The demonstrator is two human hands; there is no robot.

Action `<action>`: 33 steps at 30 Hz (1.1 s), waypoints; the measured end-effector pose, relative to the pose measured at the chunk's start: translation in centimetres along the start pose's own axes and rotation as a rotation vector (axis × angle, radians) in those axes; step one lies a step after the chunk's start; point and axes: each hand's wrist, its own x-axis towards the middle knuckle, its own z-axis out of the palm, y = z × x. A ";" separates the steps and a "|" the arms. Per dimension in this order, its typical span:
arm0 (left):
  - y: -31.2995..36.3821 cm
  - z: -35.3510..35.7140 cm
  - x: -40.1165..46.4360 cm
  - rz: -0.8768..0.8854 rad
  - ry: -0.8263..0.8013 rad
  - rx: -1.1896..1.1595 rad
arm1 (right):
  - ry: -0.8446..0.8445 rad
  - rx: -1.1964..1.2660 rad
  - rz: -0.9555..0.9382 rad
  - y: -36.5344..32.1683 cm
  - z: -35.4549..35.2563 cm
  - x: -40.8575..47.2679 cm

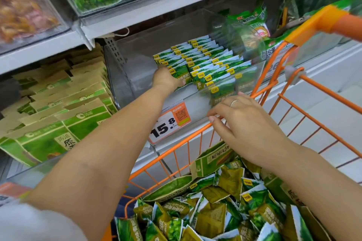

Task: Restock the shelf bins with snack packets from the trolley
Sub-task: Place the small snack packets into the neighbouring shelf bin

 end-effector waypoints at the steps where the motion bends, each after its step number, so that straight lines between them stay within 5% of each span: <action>1: 0.2 -0.1 0.0 -0.015 0.001 0.026 | 0.004 0.009 -0.008 0.0 -0.2 0.1; 5: 2.1 -2.3 -1.7 -0.019 0.079 -0.020 | 0.047 0.085 -0.066 -0.9 -1.8 0.1; 7: 3.1 -4.4 -4.9 0.125 0.182 -0.096 | -0.033 0.240 -0.017 -1.5 -3.1 0.1; 10: 2.4 -6.4 -12.4 0.592 0.244 -0.163 | -0.356 0.418 0.040 -1.8 -4.0 0.1; 14: -2.0 -5.8 -21.7 0.987 0.055 -0.095 | -0.870 0.218 0.013 -1.6 -2.6 -0.9; 18: -5.4 -4.9 -25.4 0.727 -0.545 0.066 | -1.275 0.280 0.037 -3.6 -0.7 -2.5; 20: -6.8 -4.6 -25.8 0.680 -0.670 0.180 | -1.334 0.368 0.042 -5.1 -0.1 -3.2; 26: -7.0 -5.1 -26.0 0.505 -0.338 -0.298 | -1.233 0.301 -0.053 -7.4 1.0 -4.5; 30: -7.2 -4.3 -25.9 0.657 -0.298 0.039 | -1.214 0.327 -0.118 -7.7 1.5 -4.7; 33: -7.0 -4.3 -25.7 0.647 -0.288 0.006 | -1.220 0.473 -0.057 -7.1 0.8 -3.9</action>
